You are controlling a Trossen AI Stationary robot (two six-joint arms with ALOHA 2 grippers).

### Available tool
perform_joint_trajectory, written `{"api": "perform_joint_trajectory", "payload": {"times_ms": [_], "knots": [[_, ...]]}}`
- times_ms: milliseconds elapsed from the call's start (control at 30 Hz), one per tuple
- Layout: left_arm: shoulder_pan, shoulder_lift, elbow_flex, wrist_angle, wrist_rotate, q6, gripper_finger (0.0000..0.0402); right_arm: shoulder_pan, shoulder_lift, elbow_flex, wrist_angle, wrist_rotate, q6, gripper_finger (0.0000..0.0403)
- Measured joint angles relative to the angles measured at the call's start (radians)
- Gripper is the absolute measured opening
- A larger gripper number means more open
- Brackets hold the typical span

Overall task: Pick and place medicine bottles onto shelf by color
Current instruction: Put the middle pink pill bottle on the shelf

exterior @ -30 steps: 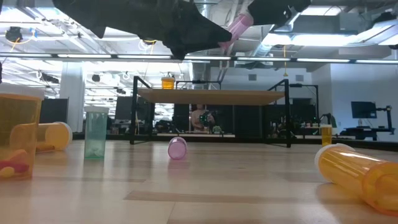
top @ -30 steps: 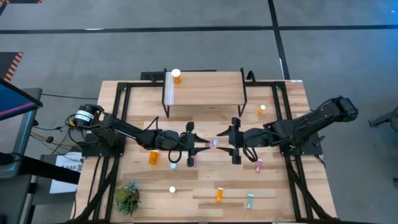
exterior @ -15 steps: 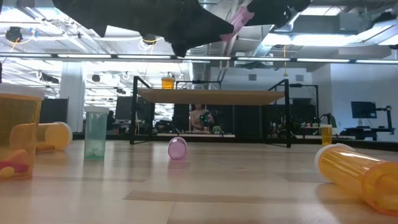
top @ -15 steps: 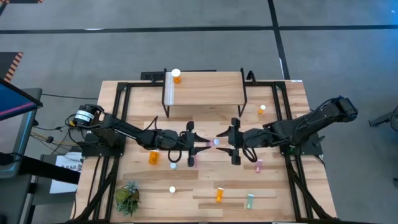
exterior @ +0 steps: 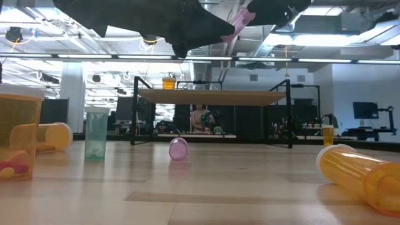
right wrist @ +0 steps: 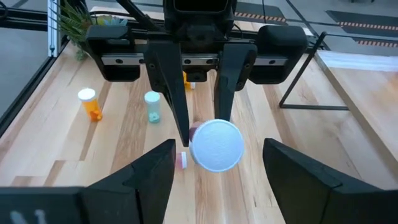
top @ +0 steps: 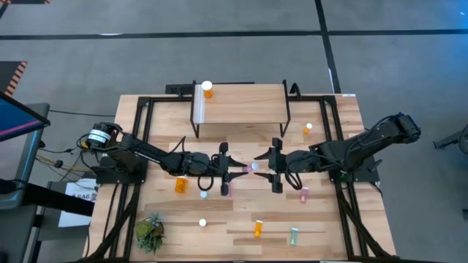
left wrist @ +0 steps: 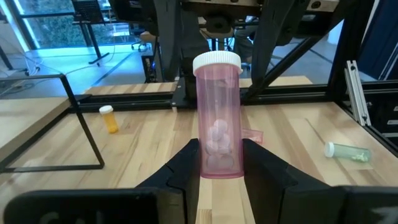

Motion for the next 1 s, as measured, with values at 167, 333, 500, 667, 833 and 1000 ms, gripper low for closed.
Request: {"api": "perform_joint_trajectory", "payload": {"times_ms": [167, 333, 500, 667, 833, 1000], "knots": [[0.000, 0.000, 0.000, -0.001, 0.000, 0.000, 0.0087, 0.000, 0.000, 0.000, 0.000, 0.000, 0.000, 0.0251], [0.000, 0.000, 0.000, -0.002, 0.000, 0.000, 0.0087, 0.000, 0.000, 0.000, 0.000, -0.001, -0.001, 0.0210], [0.000, 0.000, 0.000, -0.002, 0.000, 0.000, 0.0087, 0.000, 0.000, 0.000, 0.000, -0.002, -0.004, 0.0170], [0.000, 0.000, 0.000, -0.003, -0.001, 0.000, 0.0087, 0.000, 0.000, 0.000, 0.000, -0.002, -0.008, 0.0139], [0.001, 0.000, 0.000, -0.003, 0.007, 0.000, 0.0087, 0.000, 0.000, 0.000, -0.001, -0.002, -0.011, 0.0130], [0.001, 0.000, 0.001, -0.010, 0.012, -0.001, 0.0087, 0.000, 0.000, 0.000, -0.001, -0.006, -0.011, 0.0138]]}}
